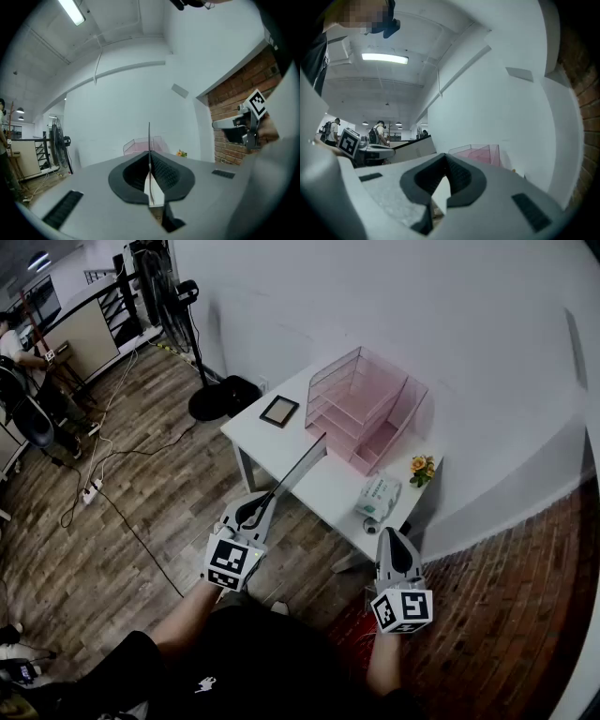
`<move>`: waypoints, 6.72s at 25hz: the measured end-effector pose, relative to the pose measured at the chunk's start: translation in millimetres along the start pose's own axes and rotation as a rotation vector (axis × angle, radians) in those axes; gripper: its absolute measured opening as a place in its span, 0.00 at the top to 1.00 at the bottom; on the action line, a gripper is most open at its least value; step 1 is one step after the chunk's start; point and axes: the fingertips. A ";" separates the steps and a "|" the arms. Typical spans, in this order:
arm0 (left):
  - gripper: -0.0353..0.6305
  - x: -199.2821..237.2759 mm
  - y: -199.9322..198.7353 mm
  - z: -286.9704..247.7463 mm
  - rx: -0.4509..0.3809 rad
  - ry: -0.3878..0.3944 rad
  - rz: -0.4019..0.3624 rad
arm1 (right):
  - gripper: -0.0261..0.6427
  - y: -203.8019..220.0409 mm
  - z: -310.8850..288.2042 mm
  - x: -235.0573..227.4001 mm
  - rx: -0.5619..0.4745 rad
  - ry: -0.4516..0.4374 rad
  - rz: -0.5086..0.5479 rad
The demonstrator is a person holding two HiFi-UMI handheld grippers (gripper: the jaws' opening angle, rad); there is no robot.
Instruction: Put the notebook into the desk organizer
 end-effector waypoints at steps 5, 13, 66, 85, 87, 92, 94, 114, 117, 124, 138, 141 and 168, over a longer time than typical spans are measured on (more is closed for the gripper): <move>0.93 -3.5 -0.6 -5.2 0.002 0.004 -0.005 | 0.96 2.3 -2.3 -0.8 0.009 -0.008 0.003; 0.93 -1.4 0.4 -9.6 0.006 0.009 -0.008 | 0.96 3.2 -3.5 -2.9 -0.001 -0.005 -0.016; 0.93 80.5 48.4 -209.6 0.115 0.463 -0.035 | 0.96 7.5 -147.0 -20.7 0.096 0.323 -0.104; 0.93 93.7 81.8 -238.2 0.164 0.668 -0.033 | 0.96 7.1 -191.7 0.5 0.143 0.416 -0.088; 0.93 95.4 83.9 -241.0 0.169 0.670 -0.029 | 0.96 6.3 -193.5 -0.7 0.144 0.422 -0.088; 0.93 97.8 87.3 -250.5 0.183 0.665 -0.018 | 0.96 12.2 -196.1 -5.1 0.158 0.416 -0.106; 0.93 96.8 86.9 -254.9 0.186 0.668 -0.023 | 0.96 13.6 -200.5 -7.7 0.160 0.405 -0.112; 0.93 80.3 103.2 -298.1 0.314 0.719 -0.008 | 0.96 15.5 -196.2 -19.6 0.166 0.419 -0.120; 0.93 82.7 101.8 -304.5 0.335 0.717 0.042 | 0.96 15.0 -196.3 -21.1 0.170 0.421 -0.119; 0.93 93.7 108.3 -319.3 0.451 0.765 0.397 | 0.96 13.9 -199.6 -22.8 0.173 0.420 -0.119; 0.93 125.6 109.4 -337.6 0.406 0.661 0.675 | 0.96 21.7 -230.7 -7.3 0.202 0.332 -0.120; 0.93 125.5 107.9 -340.0 0.389 0.650 0.703 | 0.96 31.3 -245.4 -6.2 0.237 0.305 -0.130; 0.93 111.8 114.7 -390.0 0.339 0.535 1.111 | 0.96 51.7 -344.0 -19.9 0.276 0.220 -0.248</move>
Point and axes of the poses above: the fingertips, and each gripper's own axes: z backward along the fingers, x to its left, y out of its underside, and after that the axes turned 7 degrees about x, right-handed
